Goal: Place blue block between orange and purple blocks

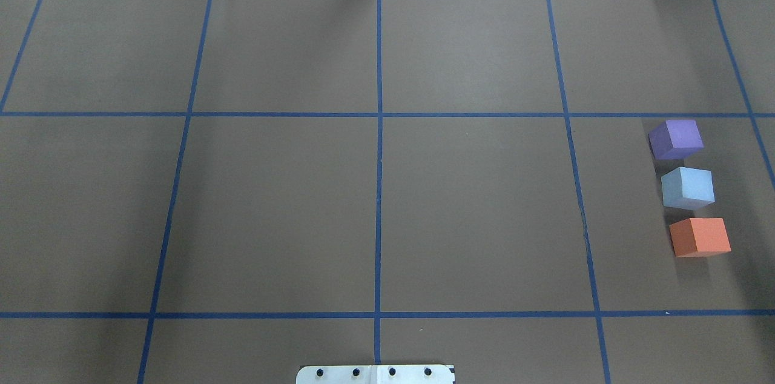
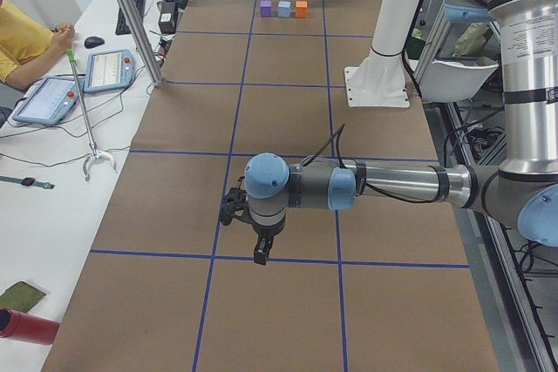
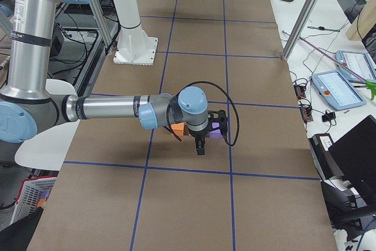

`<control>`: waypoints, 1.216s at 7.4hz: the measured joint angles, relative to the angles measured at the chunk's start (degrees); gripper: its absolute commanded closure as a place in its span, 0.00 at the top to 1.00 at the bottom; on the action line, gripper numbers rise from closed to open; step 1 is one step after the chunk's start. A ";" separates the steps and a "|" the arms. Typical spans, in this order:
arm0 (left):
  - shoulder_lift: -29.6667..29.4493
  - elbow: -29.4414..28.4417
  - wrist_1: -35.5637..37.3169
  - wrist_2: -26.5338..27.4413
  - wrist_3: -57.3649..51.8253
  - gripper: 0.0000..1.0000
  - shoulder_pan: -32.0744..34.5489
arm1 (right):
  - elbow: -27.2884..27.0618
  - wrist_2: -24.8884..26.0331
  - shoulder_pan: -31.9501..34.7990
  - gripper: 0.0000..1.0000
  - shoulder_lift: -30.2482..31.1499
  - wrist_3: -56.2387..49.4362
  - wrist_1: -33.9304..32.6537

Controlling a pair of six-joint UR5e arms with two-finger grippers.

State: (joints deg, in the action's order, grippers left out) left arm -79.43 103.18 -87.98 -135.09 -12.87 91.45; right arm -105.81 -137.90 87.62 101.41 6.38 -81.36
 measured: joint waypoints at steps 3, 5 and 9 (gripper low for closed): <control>0.16 -0.69 0.02 0.15 0.56 1.00 0.07 | -0.64 1.33 -0.90 1.00 -0.38 -5.30 -6.59; 0.22 -1.27 0.02 0.19 0.47 1.00 0.05 | -0.62 3.57 -1.23 1.00 -1.65 -11.11 -11.88; -0.39 -1.59 -0.08 0.29 0.91 1.00 0.04 | -0.71 4.58 -0.47 1.00 -2.83 -14.23 -14.44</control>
State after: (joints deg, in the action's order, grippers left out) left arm -79.82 101.59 -88.06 -134.80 -11.97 91.50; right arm -106.52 -133.32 87.15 98.58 -7.86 -95.80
